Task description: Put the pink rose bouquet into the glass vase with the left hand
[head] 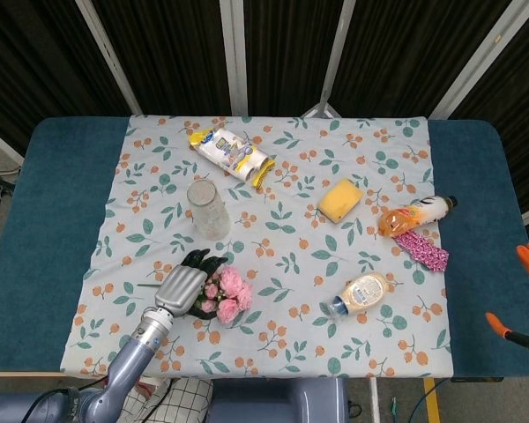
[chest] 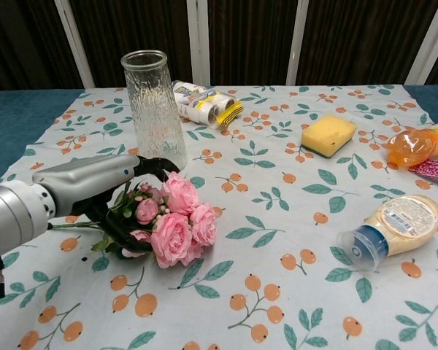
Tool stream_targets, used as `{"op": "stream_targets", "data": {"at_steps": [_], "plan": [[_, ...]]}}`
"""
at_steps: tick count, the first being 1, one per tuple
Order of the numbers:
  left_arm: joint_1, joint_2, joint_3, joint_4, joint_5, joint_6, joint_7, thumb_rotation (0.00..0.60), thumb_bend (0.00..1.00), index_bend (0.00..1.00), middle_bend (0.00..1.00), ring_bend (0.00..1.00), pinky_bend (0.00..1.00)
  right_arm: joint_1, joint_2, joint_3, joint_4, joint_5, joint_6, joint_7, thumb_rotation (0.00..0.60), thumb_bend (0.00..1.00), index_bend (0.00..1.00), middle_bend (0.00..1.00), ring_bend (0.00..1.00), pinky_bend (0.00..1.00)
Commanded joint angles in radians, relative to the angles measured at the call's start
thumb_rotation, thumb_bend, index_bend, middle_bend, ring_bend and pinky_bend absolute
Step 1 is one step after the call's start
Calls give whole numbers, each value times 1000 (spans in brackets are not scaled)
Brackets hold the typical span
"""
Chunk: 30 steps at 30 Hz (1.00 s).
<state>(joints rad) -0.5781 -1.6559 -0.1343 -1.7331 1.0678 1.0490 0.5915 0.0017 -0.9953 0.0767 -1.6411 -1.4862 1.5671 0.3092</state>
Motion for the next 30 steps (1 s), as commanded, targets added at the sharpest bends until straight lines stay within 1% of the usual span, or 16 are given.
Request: {"op": "stream_targets", "data": {"at_steps": [1,5,7,9,17,22,27,30], "plan": [[-21,-27,8,17,-32,14,70,600,154,119,142,4,32,-1,1,2,2,2,0,8,600,240,82,31,88,0],[-40,-53,10,28,-80,21,130,600,163,126,145,8,36,-2,1,3,5,3,-3,20,600,240,82,32,87,0],[-51,-66,11,35,-106,26,165,600,175,144,164,31,62,-2,1,4,6,6,-6,26,600,240,82,32,87,0],[-59,-77,13,42,-113,36,189,600,203,170,203,73,111,-2,1,5,7,6,-7,32,600,239,82,31,88,0],[-73,-125,17,87,-70,96,224,600,324,310,317,203,253,-2,1,6,10,10,-14,52,600,240,82,32,87,0],[-77,-147,23,117,-47,115,230,600,403,416,412,288,345,-2,1,9,11,14,-18,61,600,239,83,31,87,0],[-78,-154,38,145,-25,131,247,600,443,493,470,327,369,-3,4,10,10,14,-18,77,600,239,82,32,88,0],[-77,-153,40,153,-18,130,237,600,461,513,485,341,374,-5,5,12,11,14,-16,85,600,240,82,31,88,0]]}}
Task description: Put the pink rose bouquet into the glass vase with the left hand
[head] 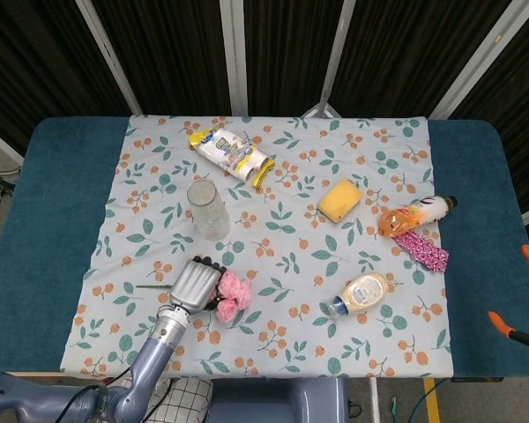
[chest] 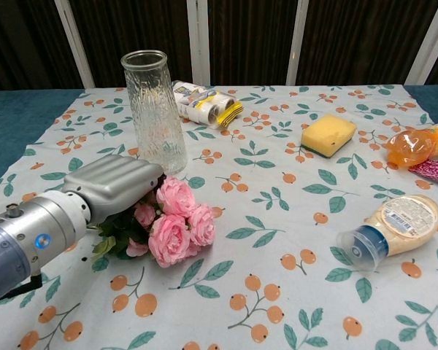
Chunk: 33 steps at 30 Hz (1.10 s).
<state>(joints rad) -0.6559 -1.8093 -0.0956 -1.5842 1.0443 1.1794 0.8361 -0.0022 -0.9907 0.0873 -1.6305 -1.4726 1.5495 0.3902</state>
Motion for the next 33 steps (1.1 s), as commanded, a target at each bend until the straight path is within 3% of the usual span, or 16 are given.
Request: {"op": "stream_targets", "data": {"at_steps": [1,9,18,22,27,33], "plan": [[1,3,1,3,10,-1,-16,600,467,518,489,345,375,-1,1,2,1,1,2,5,600,240,83,31,87,0],[8,51,-15,-37,108,30,-113,600,476,557,540,388,397,-1,3,0,-2,1,-7,22,600,239,82,31,87,0],[22,194,-66,-183,235,68,-290,600,472,562,530,392,400,-3,4,6,-6,8,-5,17,600,239,82,32,87,0],[18,281,-126,-300,305,95,-387,600,466,553,522,387,400,-2,2,7,-7,16,-12,10,600,240,83,32,87,0],[2,408,-249,-456,304,85,-522,600,463,552,519,385,400,0,0,9,-9,18,-15,-5,600,240,82,31,88,0],[-44,542,-414,-541,138,10,-602,600,462,555,515,374,389,1,-4,13,-8,29,-19,-17,600,239,82,31,88,0]]}}
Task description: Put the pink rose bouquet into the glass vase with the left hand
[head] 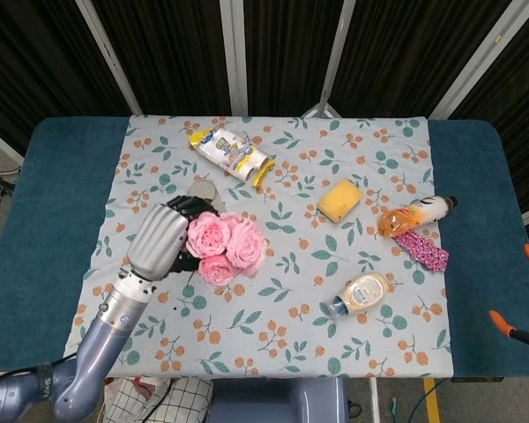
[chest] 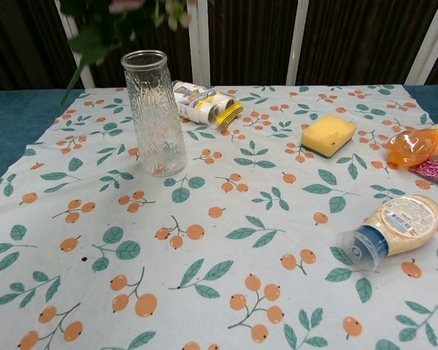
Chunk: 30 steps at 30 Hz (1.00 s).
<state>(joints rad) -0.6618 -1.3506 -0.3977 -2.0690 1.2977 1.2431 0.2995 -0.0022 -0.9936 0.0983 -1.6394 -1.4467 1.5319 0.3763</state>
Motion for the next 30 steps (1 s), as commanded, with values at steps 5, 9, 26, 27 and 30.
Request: {"op": "stream_targets", "data": {"at_steps": [5,9,26,27,30], "plan": [[-92,134,-221,-20,-309,-128,-148,600,462,557,512,374,386,5,-7,3,3,6,-10,-13,600,240,82,31,87,0],[-138,139,-287,66,-405,-187,-243,600,462,559,511,374,376,7,-13,6,12,18,-19,-21,600,239,83,32,88,0],[-257,52,-346,497,-335,-433,-682,600,462,560,500,348,375,8,-36,32,35,103,-50,-56,600,240,83,32,88,0],[-262,47,-345,510,-324,-438,-698,600,462,558,498,342,374,8,-37,33,35,106,-52,-54,600,239,83,32,88,0],[-273,33,-332,546,-291,-447,-736,600,462,556,491,333,371,7,-37,32,40,108,-56,-51,600,239,82,32,87,0]]}}
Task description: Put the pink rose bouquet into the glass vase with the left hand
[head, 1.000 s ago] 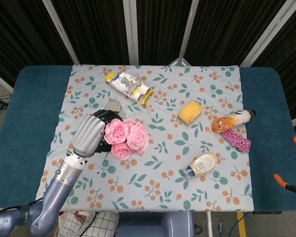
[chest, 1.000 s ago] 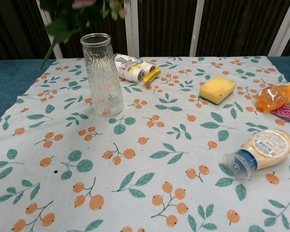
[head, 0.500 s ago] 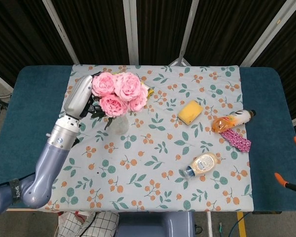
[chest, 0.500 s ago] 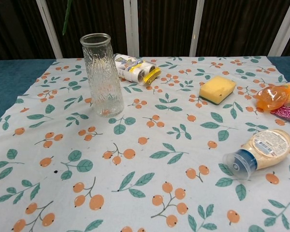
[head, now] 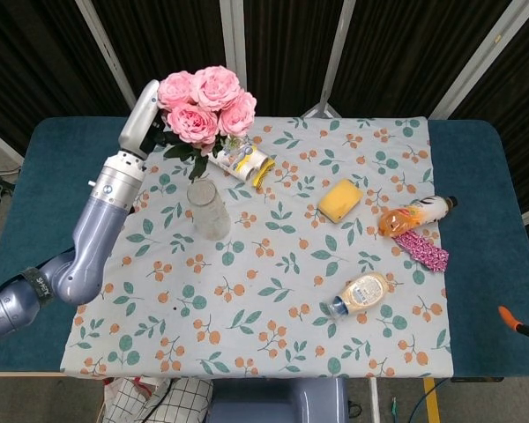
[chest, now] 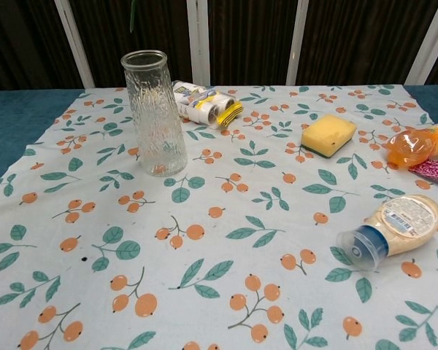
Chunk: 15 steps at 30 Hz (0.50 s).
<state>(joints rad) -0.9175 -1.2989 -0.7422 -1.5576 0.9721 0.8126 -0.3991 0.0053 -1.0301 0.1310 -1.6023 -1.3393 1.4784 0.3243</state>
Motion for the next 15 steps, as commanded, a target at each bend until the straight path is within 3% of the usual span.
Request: {"op": "stream_targets", "data": {"at_steps": [1,15], "plan": [[-19,-25,18,43,43,-19,-51,600,461,556,490,333,371,-1,-1,0,4,0,-3,2,600,240,82,32,87,0],[-7,-78,88,38,131,30,-162,600,458,555,498,332,369,-10,7,4,-1,-12,6,32,600,239,83,32,88,0]]}}
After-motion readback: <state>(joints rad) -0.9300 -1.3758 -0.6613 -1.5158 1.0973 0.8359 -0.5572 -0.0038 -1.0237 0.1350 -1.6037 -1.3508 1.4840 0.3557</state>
